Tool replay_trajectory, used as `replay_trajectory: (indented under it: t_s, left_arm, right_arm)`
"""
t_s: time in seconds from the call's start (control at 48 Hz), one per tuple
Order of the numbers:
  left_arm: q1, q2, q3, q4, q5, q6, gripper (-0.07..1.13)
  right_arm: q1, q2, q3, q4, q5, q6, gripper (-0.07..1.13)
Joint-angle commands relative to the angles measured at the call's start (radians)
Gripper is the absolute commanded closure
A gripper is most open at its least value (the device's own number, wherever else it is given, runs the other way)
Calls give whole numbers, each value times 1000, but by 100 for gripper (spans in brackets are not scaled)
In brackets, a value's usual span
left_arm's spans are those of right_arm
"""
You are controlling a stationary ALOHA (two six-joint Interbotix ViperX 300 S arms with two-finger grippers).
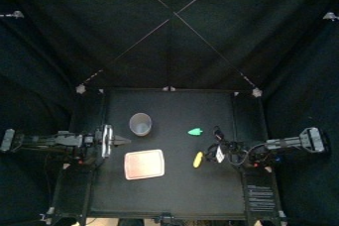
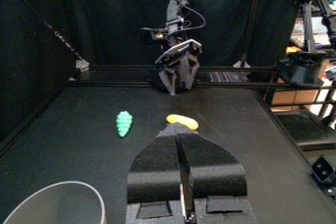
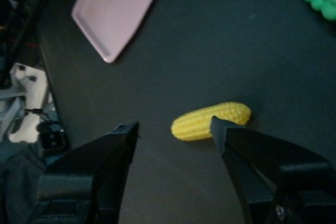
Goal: Pick the corn then place it on the pink plate
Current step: Pick the corn
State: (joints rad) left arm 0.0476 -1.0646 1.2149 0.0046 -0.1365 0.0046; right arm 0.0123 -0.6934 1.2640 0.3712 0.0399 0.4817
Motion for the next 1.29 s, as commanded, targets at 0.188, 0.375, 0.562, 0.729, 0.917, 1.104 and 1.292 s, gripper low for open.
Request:
replay_trajectory:
  t_s: [0.188,0.375,0.562,0.729,0.917,1.104,1.292]
  left_arm:
    - [0,2,-17,2,-5,2,108]
    - [0,2,-17,2,-5,2,108]
    - [3,2,-15,3,-5,2,108]
    - [0,2,-14,2,3,2,108]
    - [0,2,-14,2,14,2,108]
    - [0,2,-14,3,14,2,108]
    - [0,2,-14,2,14,2,108]
  right_arm:
    - [0,132,-15,48,20,0,12]
    - [0,225,-48,67,17,0,12]
    - [5,337,-129,67,20,-2,12]
    - [18,445,-178,67,41,-2,12]
    - [34,531,-229,69,60,-2,12]
    - [38,574,-298,55,101,-5,15]
    - [40,595,-333,17,158,-3,29]
